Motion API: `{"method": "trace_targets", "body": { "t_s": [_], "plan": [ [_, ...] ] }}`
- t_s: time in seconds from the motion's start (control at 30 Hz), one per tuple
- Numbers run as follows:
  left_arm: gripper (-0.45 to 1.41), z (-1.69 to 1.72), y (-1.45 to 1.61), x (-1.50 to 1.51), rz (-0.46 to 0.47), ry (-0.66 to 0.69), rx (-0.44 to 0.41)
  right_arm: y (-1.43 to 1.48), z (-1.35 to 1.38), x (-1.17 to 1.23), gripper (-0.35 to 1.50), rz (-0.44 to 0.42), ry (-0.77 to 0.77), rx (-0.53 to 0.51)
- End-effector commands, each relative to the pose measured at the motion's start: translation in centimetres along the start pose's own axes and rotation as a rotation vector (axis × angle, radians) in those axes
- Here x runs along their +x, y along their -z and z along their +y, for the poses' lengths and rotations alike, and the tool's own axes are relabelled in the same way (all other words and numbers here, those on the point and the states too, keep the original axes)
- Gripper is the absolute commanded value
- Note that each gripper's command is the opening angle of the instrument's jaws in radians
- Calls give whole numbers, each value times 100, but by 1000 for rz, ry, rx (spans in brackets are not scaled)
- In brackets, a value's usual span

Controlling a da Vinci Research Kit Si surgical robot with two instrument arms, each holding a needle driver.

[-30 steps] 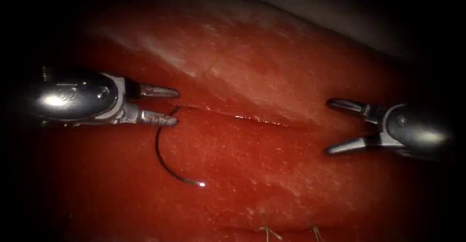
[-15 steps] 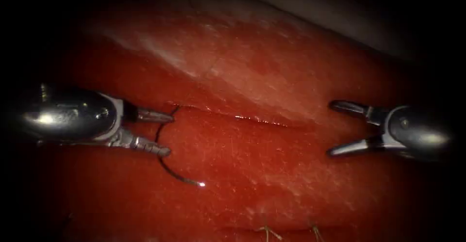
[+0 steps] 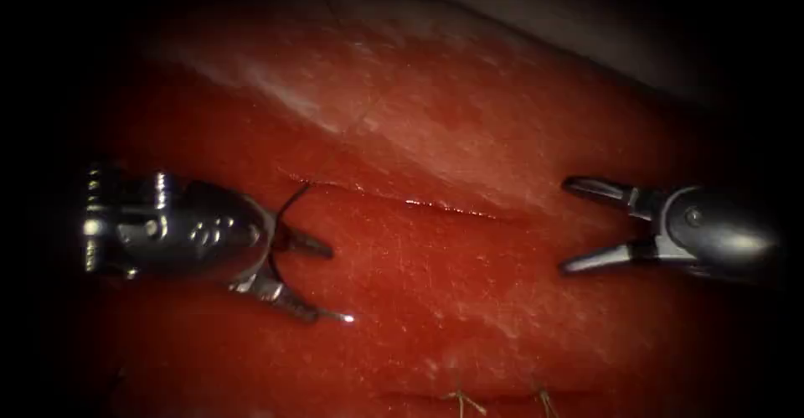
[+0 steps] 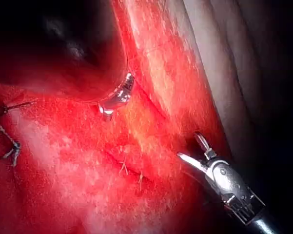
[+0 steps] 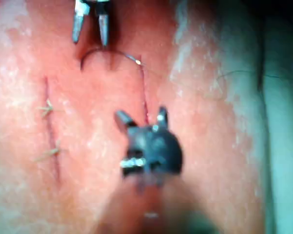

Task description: Wound Closure

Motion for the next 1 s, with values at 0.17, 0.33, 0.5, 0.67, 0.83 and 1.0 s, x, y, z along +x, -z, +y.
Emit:
{"method": "trace_targets", "body": {
  "t_s": [0.17,0.33,0.5,0.67,0.83,1.0],
  "plan": [
    [65,1,-26,-12,-43,2,-29,-10,1,1,98,5,1,-2],
    [64,3,-35,-19,-86,-9,-45,-13,1,-2,98,6,3,-3],
    [62,2,-38,-18,-90,18,-47,-14,1,-1,98,6,3,-4],
    [54,0,-44,-15,-93,48,-44,-16,0,-2,99,3,4,-6],
    [3,-3,-51,-12,-97,47,-47,-17,0,-2,99,3,4,-6],
    [-35,-5,-49,-15,-84,33,-56,-17,0,-3,99,3,4,-6]
  ]
}}
